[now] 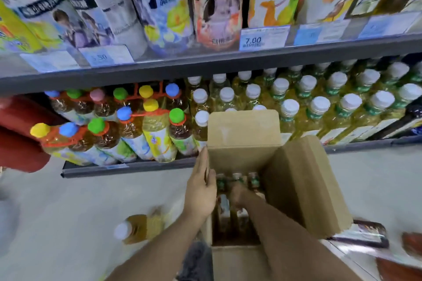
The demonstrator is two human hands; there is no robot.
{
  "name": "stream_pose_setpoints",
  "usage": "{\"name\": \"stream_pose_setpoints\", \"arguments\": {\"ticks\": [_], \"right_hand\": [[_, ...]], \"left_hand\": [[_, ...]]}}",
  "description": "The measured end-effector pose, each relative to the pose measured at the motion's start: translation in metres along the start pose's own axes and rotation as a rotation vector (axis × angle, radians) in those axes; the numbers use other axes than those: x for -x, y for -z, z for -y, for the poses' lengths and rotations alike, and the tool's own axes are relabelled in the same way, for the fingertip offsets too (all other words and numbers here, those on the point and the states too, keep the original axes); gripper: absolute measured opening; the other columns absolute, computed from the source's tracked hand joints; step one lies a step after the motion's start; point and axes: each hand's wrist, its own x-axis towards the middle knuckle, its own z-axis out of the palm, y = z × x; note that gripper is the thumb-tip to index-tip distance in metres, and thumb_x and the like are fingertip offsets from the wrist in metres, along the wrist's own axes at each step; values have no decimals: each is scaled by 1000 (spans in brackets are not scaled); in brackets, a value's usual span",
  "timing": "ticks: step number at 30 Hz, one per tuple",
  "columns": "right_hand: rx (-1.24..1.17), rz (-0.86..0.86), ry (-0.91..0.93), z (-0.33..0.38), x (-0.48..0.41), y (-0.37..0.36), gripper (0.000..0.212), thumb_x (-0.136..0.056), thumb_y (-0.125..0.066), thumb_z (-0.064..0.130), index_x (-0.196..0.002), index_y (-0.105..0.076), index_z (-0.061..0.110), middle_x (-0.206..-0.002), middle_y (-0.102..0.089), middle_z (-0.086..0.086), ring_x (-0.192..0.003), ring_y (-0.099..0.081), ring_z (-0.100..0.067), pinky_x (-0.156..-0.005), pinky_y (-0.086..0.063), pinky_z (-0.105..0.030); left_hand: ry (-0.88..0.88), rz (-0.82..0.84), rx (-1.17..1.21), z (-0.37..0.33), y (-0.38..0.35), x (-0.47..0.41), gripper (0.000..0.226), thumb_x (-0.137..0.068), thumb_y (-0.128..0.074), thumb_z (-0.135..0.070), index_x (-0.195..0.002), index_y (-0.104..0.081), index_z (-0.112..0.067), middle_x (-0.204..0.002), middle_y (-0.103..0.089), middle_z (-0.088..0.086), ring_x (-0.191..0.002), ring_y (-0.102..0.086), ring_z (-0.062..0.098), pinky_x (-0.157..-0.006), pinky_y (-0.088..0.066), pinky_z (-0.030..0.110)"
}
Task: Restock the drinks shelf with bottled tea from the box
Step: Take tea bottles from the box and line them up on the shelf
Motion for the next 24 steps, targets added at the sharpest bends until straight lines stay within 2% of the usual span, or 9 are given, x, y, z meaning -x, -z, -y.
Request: {"name": "stream_pose_setpoints", "arguments": {"ticks": [3,5,8,10,15,17,19,22,24], "right_hand": [[-18,77,-52,6,-16,-4,16,-103,-43,13,-113,-56,12,-81,-48,7,-64,-46,-3,-37,-39,-8],[-50,105,-97,5,-32,-11,14,-101,-47,11,-112,-55,12,-83,-54,2,-65,-52,-7,-41,-45,-12],[-126,143,-156,-6,-67,-23,22,-102,-49,19,-108,-57,-1,-95,-66,-19,-65,-60,-22,-51,-53,-32],[-152,91,-141,2,-69,-21,27,-95,-62,21,-113,-60,1,-96,-68,-19,-67,-62,-23,-53,-56,-31],[-235,50,-130,19,-62,-11,44,-81,-75,11,-121,-61,2,-109,-66,-8,-104,-66,-33,-79,-57,-36],[-222,66,-106,25,-53,-7,50,-72,-83,14,-118,-65,3,-104,-70,-10,-96,-68,-31,-79,-60,-42],[-135,64,-28,34,-32,2,43,-77,-81,19,-115,-66,6,-105,-69,-9,-94,-68,-28,-70,-55,-30],[-104,69,104,38,10,18,30,-88,-72,14,-114,-66,0,-97,-65,-13,-84,-62,-26,-62,-48,-20],[-81,47,172,34,43,28,16,-85,-73,11,-95,-67,0,-76,-64,-14,-64,-58,-24,-58,-50,-30]], "left_hand": [[9,-4,28,-2,0,2,63,-105,-44,-13,-146,-15,-51,-154,-18,-35,-142,-19,-16,-111,-14,1],[15,-9,35,-3,-1,2,62,-105,-45,-15,-146,-16,-52,-155,-20,-35,-142,-19,-17,-114,-15,5],[34,-12,74,0,-4,2,62,-105,-45,-15,-146,-18,-53,-153,-21,-39,-143,-19,-16,-116,-15,7],[45,-18,84,1,-6,1,63,-106,-45,-14,-145,-17,-55,-152,-20,-42,-143,-19,-16,-115,-15,6],[67,-8,41,3,-6,0,65,-106,-44,-23,-145,-13,-63,-149,-22,-44,-135,-20,-25,-106,-16,-2],[69,-8,32,1,-6,-1,64,-105,-45,-24,-146,-12,-62,-149,-24,-41,-133,-22,-26,-103,-17,-5],[73,-9,-9,-1,-5,-1,64,-105,-44,-24,-149,-12,-58,-154,-27,-33,-135,-28,-18,-102,-19,-4],[60,-9,-82,-1,-3,0,61,-105,-43,-28,-156,-15,-47,-159,-30,-21,-141,-36,2,-109,-29,13],[52,2,-120,0,-2,1,59,-105,-41,-34,-157,-15,-43,-162,-25,-21,-145,-34,8,-114,-32,23]]}}
